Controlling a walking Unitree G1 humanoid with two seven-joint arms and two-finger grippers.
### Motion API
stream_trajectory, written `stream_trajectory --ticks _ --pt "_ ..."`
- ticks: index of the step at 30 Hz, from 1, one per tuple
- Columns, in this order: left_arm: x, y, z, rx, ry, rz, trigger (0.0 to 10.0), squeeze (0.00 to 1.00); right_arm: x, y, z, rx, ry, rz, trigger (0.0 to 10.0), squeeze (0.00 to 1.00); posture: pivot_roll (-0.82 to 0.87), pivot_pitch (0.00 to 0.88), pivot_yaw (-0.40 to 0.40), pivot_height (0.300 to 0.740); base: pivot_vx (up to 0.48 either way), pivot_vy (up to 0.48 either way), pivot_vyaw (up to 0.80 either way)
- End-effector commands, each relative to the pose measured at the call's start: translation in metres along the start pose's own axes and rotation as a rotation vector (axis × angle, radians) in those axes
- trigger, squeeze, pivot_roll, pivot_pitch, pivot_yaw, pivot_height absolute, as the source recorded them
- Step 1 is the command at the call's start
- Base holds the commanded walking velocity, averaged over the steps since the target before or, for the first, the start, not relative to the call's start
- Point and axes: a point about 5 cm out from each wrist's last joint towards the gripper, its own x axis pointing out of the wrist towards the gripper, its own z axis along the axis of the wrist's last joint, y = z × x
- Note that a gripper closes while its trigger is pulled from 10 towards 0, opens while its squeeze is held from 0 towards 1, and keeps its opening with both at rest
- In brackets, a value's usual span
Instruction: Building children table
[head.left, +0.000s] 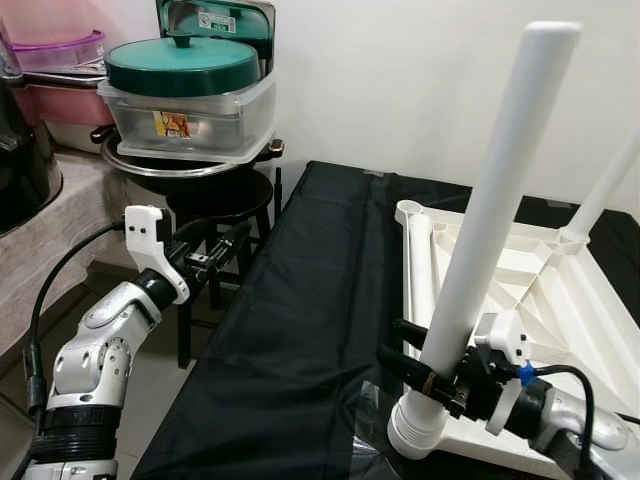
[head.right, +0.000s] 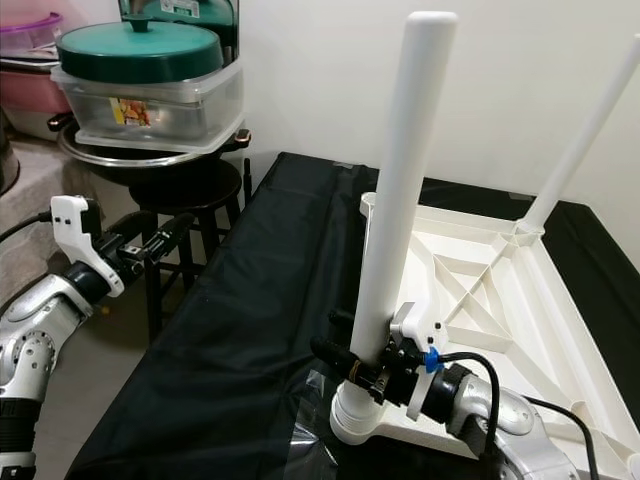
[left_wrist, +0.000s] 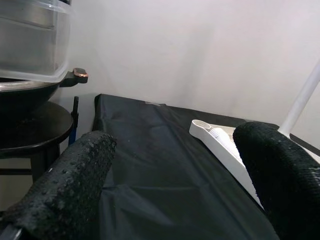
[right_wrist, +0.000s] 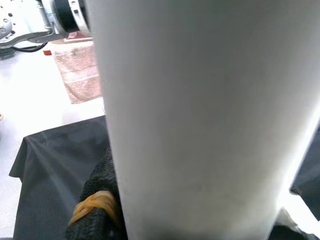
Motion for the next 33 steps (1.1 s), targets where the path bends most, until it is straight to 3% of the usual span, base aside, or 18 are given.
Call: stream_trajectory --ticks 1,4,8,13,14,16,19,20,22,30,33 --pt "-0.004 0.004 -0.005 -0.012 0.023 0.014 10.0 0.0 -0.004 0.0 -0.035 0.117 0.14 -0.028 0.0 0.0 0.03 0.0 -0.066 0.74 0.0 0.0 0.0" --pt "-0.004 0.004 -0.005 -0.012 0.023 0.017 10.0 0.0 0.001 -0.007 -0.037 0.095 0.139 -0.133 0.0 0.0 0.03 0.0 -0.066 0.74 0.0 0.0 0.0" --pt "-0.004 0.004 -0.006 -0.012 0.026 0.021 10.0 0.0 0.007 -0.019 -0.044 0.105 0.116 -0.414 0.0 0.0 0.03 0.0 -0.064 0.74 0.0 0.0 0.0" --pt "-0.003 0.004 -0.007 -0.011 0.028 0.022 10.0 0.0 0.007 -0.021 -0.052 0.114 0.148 -0.519 0.0 0.0 0.03 0.0 -0.061 0.74 0.0 0.0 0.0" --pt "-0.002 0.004 -0.008 -0.012 0.031 0.021 10.0 0.0 0.005 -0.025 -0.058 0.118 0.187 -0.611 0.0 0.0 0.02 0.0 -0.058 0.74 0.0 0.0 0.0" --pt "-0.002 0.004 -0.008 -0.012 0.031 0.021 10.0 0.0 0.005 -0.025 -0.058 0.118 0.187 -0.611 0.0 0.0 0.02 0.0 -0.058 0.74 0.0 0.0 0.0" --pt "-0.001 0.003 -0.01 -0.016 0.035 0.019 10.0 0.0 -0.004 -0.033 -0.073 0.191 0.266 -0.907 0.0 0.0 0.02 0.0 -0.059 0.74 0.0 0.0 0.0" --pt "-0.001 0.003 -0.01 -0.016 0.035 0.019 10.0 0.0 -0.004 -0.033 -0.073 0.191 0.266 -0.907 0.0 0.0 0.02 0.0 -0.059 0.74 0.0 0.0 0.0" --pt "-0.001 0.003 -0.011 -0.018 0.036 0.02 10.0 0.0 -0.01 -0.037 -0.077 0.233 0.282 -1.05 0.0 0.0 0.02 0.0 -0.059 0.74 0.0 0.0 0.0" --pt "-0.002 0.005 -0.011 -0.017 0.038 0.025 10.0 0.0 -0.015 -0.038 -0.073 0.261 0.266 -1.253 0.0 0.0 0.03 0.0 -0.059 0.74 0.0 0.0 0.0" --pt "-0.003 0.005 -0.011 -0.018 0.039 0.027 10.0 0.0 -0.006 -0.033 -0.072 0.239 0.287 -1.223 0.0 0.0 0.03 0.0 -0.06 0.74 0.0 0.0 0.0"
